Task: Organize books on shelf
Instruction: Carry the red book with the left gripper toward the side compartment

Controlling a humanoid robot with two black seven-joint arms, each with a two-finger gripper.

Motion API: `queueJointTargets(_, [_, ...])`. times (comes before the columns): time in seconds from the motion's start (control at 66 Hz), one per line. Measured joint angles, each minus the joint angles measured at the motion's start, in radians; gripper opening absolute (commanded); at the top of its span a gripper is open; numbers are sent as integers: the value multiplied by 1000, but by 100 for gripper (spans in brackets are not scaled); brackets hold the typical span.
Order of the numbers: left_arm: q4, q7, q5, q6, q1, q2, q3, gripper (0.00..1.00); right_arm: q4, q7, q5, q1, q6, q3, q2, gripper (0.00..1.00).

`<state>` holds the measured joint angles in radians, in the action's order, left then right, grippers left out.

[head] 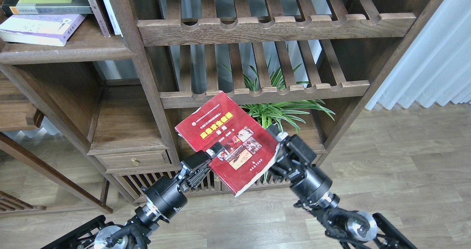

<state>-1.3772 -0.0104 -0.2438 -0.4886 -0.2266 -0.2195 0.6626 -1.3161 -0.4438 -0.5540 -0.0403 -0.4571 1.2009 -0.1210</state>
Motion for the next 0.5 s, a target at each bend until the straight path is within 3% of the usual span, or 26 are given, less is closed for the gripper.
queueJointTargets(0.303, [-2,-23,257,0,5,-76,99,0,62,46,5,46,81,21,-2,97])
queueJointTargets(0.364, [-4,-59,316,0,4,-92,142,0,69,56,9,59,99,21,-2,98])
queueJointTargets(0.5, [-4,-194,371,0,5,-158,205,0,94,76,21,87,120,22,0,98])
